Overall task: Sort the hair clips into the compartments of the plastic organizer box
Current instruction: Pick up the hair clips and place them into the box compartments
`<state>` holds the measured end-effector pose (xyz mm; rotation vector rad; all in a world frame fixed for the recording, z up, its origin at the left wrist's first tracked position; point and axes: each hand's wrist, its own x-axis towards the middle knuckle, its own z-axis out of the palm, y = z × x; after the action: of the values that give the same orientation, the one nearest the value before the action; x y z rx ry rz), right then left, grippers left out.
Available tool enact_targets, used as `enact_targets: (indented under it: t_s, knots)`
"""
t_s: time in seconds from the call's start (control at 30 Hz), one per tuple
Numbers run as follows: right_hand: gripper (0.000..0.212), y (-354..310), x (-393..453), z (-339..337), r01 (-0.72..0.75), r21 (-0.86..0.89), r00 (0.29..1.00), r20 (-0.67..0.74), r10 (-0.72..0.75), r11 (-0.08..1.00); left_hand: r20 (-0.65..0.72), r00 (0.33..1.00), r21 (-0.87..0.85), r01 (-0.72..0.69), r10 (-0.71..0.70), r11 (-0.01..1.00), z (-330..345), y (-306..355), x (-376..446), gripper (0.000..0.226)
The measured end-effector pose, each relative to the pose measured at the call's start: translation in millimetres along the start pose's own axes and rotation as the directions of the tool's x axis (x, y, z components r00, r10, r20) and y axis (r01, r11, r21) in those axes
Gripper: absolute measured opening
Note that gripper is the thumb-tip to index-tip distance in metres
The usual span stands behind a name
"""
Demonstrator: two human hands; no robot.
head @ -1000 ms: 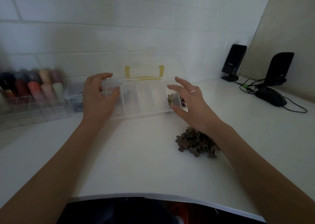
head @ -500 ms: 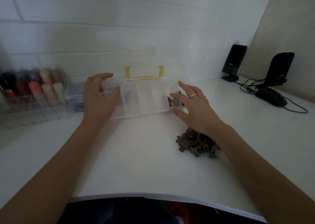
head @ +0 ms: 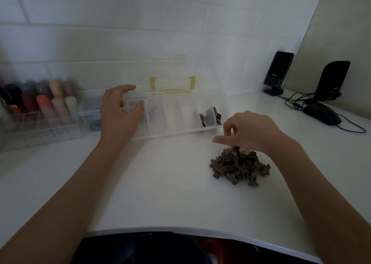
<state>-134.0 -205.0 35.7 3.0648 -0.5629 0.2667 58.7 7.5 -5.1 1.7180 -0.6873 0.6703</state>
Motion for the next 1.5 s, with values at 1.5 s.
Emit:
enact_targets:
  t_s: [1.5]
  knots:
    - [0.046, -11, -47, 26, -0.321, 0.716, 0.943, 0.179, 0.281, 0.620, -0.012, 0.999, -0.036, 0.032, -0.033, 0.999, 0, 1, -1, 0.037]
